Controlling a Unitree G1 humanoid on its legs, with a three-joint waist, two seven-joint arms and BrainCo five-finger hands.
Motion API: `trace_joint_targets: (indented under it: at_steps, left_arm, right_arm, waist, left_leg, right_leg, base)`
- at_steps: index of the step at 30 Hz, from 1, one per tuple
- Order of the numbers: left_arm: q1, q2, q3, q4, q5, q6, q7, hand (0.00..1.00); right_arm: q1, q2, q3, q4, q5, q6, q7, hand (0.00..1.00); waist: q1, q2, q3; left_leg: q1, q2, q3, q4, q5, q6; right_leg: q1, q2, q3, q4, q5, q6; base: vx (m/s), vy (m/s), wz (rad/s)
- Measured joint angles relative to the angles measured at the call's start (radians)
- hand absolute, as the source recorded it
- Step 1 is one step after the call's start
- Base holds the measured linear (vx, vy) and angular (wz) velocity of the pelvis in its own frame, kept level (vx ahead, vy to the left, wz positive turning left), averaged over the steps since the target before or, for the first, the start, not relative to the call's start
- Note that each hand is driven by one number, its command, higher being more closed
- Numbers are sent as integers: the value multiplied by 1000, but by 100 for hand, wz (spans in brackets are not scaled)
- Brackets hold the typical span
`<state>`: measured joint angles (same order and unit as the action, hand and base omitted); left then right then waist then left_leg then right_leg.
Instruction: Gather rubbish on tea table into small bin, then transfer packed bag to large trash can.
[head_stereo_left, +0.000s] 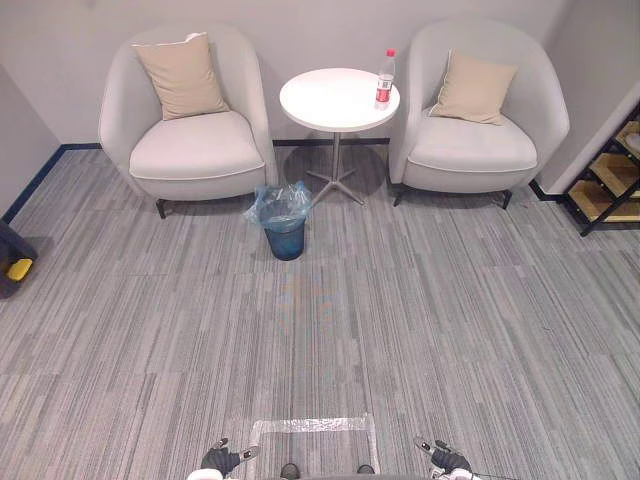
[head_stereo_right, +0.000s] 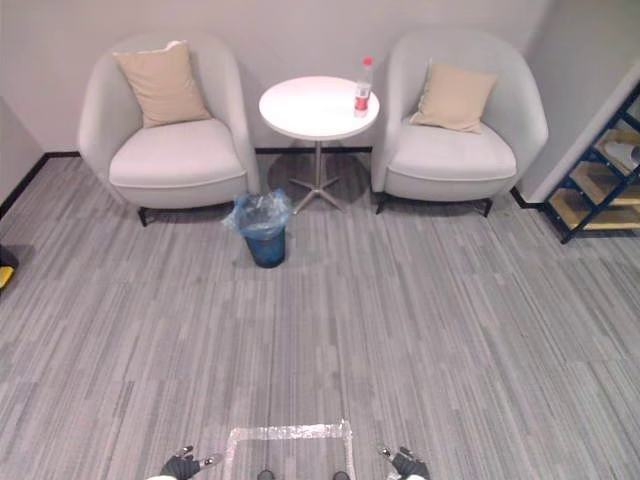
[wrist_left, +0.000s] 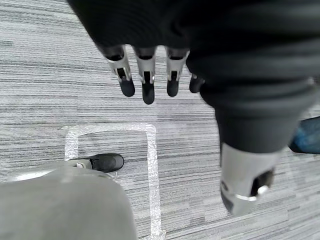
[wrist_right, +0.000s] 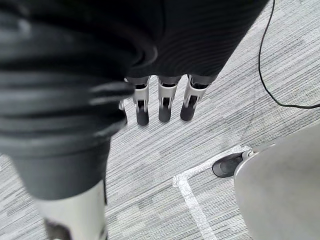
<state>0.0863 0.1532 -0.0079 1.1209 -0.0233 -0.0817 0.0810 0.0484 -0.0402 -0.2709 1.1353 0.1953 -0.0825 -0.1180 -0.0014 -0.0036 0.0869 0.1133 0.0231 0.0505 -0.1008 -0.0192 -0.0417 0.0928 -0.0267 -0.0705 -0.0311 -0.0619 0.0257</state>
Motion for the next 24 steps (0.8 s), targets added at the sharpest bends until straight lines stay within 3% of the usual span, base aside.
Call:
trace_joint_targets:
  at_steps: [24]
  left_arm:
    - [3, 0, -1, 13, 0, 0, -1, 0]
  right_arm:
    - [3, 1, 0, 1, 3, 0, 2, 0]
  waist:
    - [1, -1, -4]
  left_leg:
    - [10, 2, 24, 0, -3, -4]
  right_leg:
    - [12, 2, 6, -11, 2, -2]
  base:
    - [-16, -11, -1]
